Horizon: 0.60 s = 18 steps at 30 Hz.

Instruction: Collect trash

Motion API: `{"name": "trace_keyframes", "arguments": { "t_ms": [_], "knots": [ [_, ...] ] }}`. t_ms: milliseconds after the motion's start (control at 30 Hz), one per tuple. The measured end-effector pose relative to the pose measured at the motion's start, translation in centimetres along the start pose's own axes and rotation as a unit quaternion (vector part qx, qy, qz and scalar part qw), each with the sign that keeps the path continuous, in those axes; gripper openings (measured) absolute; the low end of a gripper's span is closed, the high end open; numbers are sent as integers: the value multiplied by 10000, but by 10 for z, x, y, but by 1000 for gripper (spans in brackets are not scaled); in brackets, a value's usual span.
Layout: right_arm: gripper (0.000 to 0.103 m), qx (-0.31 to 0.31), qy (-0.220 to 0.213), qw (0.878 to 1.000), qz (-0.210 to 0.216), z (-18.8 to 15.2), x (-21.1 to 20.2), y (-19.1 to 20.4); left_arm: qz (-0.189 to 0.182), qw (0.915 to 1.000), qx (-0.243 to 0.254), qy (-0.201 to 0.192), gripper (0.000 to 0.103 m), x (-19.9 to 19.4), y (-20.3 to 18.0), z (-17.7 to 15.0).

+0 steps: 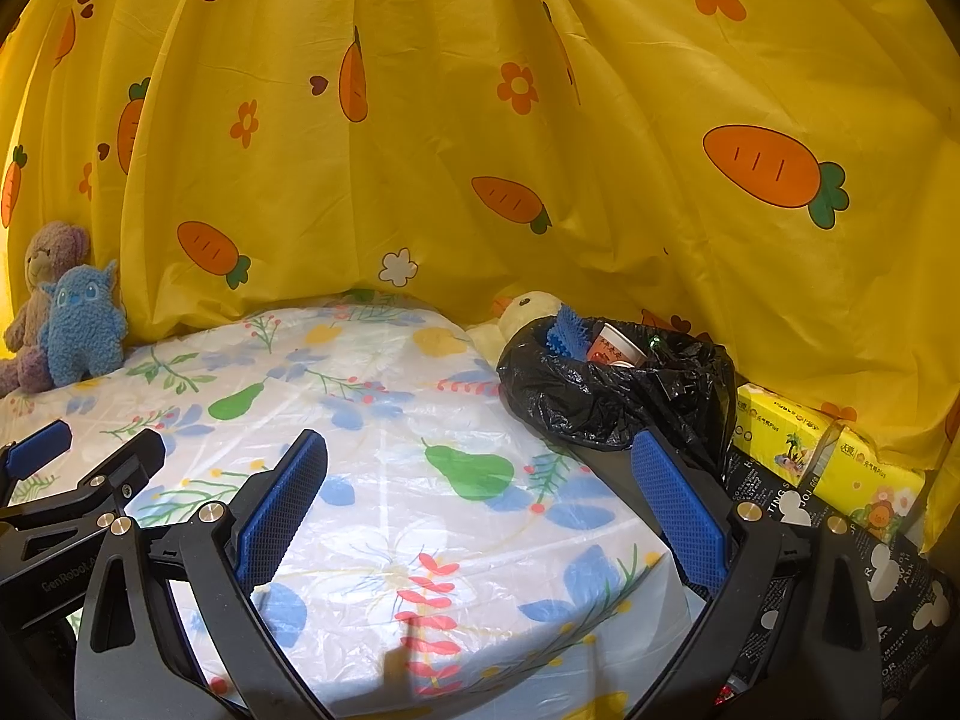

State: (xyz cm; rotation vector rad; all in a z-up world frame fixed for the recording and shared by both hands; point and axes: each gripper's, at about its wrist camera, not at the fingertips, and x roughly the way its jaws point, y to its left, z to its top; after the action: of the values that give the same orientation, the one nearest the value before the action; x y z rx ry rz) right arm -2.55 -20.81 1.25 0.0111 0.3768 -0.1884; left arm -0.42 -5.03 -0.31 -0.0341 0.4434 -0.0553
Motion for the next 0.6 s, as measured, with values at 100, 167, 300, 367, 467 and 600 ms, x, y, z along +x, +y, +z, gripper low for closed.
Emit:
{"name": "trace_keyframes", "arguments": {
  "t_ms": [100, 167, 300, 367, 467, 600],
  "knots": [
    [98, 9, -1, 10000, -10, 0, 0, 0, -35, 10000, 39, -2, 97, -2, 0, -1],
    [97, 8, 0, 10000, 0, 0, 0, -1, -62, 10000, 53, -13, 93, -2, 1, 0],
    [97, 4, 7, 10000, -3, -1, 0, 1, -110, 9999, 86, -12, 84, -2, 2, 0],
    [97, 5, -1, 10000, -1, -1, 0, 1, -136, 9999, 106, -11, 79, -2, 2, 0],
    [97, 5, 3, 10000, 6, -1, 0, 0, -174, 9997, 153, -20, 77, -2, 0, 0],
    [97, 6, 2, 10000, 14, 0, 0, -1, -197, 9996, 179, -52, 77, -4, -1, -1]
  ]
}}
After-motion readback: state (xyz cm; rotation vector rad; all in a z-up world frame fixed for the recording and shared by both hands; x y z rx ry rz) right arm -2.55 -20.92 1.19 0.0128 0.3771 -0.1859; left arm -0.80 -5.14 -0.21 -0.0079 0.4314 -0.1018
